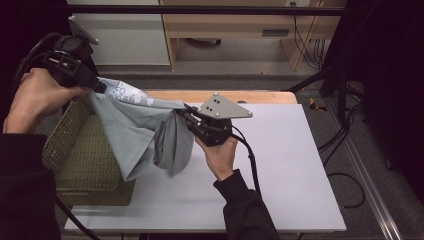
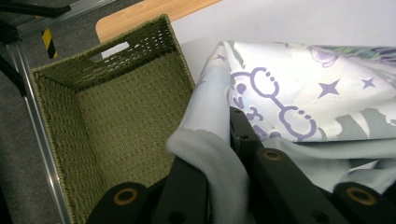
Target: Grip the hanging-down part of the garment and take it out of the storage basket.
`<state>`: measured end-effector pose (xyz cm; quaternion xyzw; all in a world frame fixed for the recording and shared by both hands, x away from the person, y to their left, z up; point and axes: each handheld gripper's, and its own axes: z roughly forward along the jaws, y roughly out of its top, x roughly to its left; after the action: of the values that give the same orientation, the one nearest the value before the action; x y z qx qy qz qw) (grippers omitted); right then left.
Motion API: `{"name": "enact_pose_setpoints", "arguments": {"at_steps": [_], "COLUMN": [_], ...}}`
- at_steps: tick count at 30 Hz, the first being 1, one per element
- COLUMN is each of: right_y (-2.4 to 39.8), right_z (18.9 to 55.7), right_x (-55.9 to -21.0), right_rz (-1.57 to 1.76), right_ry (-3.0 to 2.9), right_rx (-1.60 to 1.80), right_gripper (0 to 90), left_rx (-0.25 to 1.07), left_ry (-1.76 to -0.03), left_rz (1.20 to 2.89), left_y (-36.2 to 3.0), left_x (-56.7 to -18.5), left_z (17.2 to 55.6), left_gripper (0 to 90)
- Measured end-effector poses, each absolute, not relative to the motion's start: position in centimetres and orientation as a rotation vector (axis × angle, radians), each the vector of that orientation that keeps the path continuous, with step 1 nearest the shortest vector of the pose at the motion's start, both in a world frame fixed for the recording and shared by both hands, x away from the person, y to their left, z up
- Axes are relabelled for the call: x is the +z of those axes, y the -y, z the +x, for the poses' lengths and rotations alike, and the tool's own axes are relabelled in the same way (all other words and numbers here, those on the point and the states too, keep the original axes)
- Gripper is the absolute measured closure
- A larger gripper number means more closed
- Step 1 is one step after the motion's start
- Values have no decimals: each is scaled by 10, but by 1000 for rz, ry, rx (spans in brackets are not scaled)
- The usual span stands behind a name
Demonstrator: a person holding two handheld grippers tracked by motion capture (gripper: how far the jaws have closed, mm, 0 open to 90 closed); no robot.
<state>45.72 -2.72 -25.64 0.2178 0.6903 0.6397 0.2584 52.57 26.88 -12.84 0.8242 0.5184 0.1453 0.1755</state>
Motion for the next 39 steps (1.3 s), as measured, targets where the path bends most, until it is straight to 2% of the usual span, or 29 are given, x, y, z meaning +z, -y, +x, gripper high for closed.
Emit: {"name": "enact_pose_setpoints", "arguments": {"at_steps": [11, 17, 23, 26, 31, 39], "right_y": [21, 9, 1, 4, 24, 63], "right_z": [465, 472, 478, 475, 465, 457], "right_x": [-310, -345, -374, -384, -385, -381], "right_rz": [645, 710, 764, 778, 787, 857], "right_ry": [-2058, -2153, -2216, -2188, -2139, -1981], "right_rx": [1677, 1651, 1631, 1642, 1709, 1689], "right_gripper": [877, 823, 662, 444, 183, 81], "left_rx": [414, 412, 405, 406, 401, 398], "left_ry": [-1471, -1466, -1475, -1476, -1472, -1463], "left_rz": [2359, 2372, 2368, 2367, 2367, 2368], "left_y": [-261, -257, -259, -260, -259, -257], "left_x": [-134, -139, -143, -144, -144, -145], "left_z": [530, 532, 534, 534, 534, 533], "left_gripper": [855, 855, 855, 855, 854, 854]}}
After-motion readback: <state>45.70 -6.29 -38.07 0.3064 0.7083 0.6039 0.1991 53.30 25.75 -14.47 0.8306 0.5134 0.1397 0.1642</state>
